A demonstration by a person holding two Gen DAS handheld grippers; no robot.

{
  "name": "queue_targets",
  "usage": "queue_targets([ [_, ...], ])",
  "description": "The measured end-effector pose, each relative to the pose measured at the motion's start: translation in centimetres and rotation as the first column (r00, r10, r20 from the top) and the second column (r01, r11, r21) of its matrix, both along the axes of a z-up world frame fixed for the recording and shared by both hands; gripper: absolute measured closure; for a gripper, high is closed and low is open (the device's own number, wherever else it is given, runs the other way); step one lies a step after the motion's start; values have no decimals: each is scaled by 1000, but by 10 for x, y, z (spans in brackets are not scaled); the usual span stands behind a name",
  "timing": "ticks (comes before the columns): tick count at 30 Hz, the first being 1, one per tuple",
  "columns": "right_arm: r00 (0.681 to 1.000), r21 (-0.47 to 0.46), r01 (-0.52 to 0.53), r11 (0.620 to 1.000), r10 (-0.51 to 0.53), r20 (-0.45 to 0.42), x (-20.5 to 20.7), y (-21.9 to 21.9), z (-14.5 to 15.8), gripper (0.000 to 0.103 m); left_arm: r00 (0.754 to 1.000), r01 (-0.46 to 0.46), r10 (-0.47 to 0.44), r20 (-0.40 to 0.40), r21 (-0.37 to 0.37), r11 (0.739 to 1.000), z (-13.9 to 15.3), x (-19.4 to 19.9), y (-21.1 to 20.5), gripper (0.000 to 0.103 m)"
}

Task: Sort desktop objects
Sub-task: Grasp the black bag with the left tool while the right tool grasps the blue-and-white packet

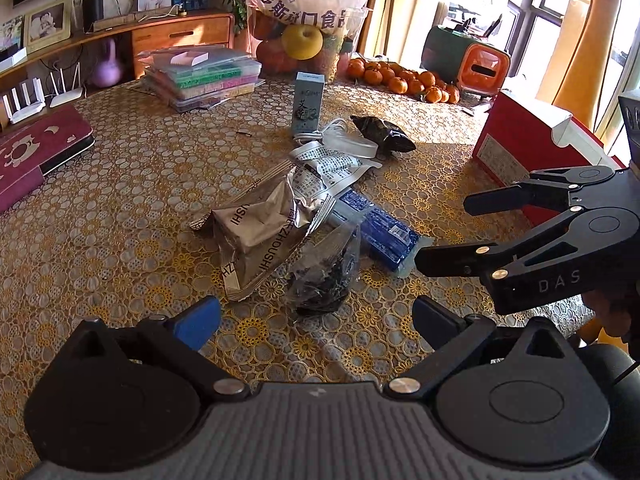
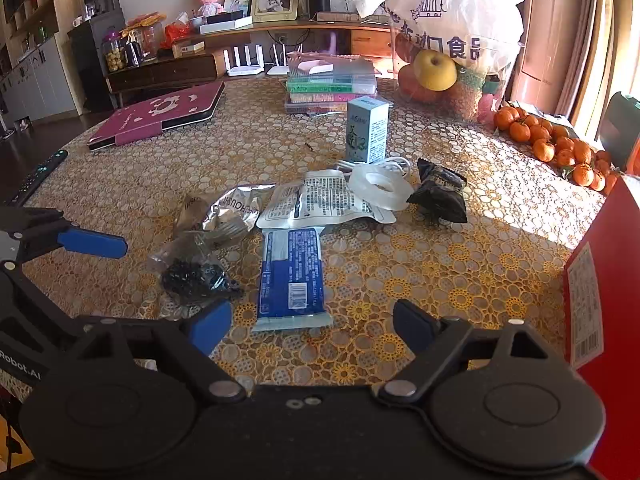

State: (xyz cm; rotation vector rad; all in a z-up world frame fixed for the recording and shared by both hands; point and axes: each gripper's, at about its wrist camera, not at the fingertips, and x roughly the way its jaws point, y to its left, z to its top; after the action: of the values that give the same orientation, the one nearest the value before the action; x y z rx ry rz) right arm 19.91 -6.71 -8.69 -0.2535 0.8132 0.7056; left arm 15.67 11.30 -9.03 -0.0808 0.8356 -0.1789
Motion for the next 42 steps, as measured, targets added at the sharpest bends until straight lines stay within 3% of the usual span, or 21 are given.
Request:
queue_targets([
  [6, 1000, -16, -24, 1000, 24, -3, 8, 10, -12, 21, 1000, 6, -5, 18, -12, 1000, -4, 5, 0, 3],
  [14, 999, -26, -30, 999, 30, -17, 18, 18, -20, 26, 1000, 16, -16, 23, -15, 1000, -9, 10, -3, 25],
  [22, 1000, -42, -30, 999, 31, 2, 22, 23, -23, 28, 999, 4, -4, 38, 10, 1000, -11, 13, -7, 33],
  [29, 998, -50, -60, 997, 62, 33, 20, 32, -23, 47, 998, -3, 1, 57, 36, 999, -11, 13, -10, 47],
  [37, 997, -41, -67, 997, 68, 36, 18, 36, -22, 58, 998, 5, -8, 57, 51, 999, -12, 12, -15, 56],
  [42, 998, -33, -59, 998, 60, 24, 19, 35, -21, 63, 999, 9, -10, 44, 20, 1000, -11, 12, -13, 63],
])
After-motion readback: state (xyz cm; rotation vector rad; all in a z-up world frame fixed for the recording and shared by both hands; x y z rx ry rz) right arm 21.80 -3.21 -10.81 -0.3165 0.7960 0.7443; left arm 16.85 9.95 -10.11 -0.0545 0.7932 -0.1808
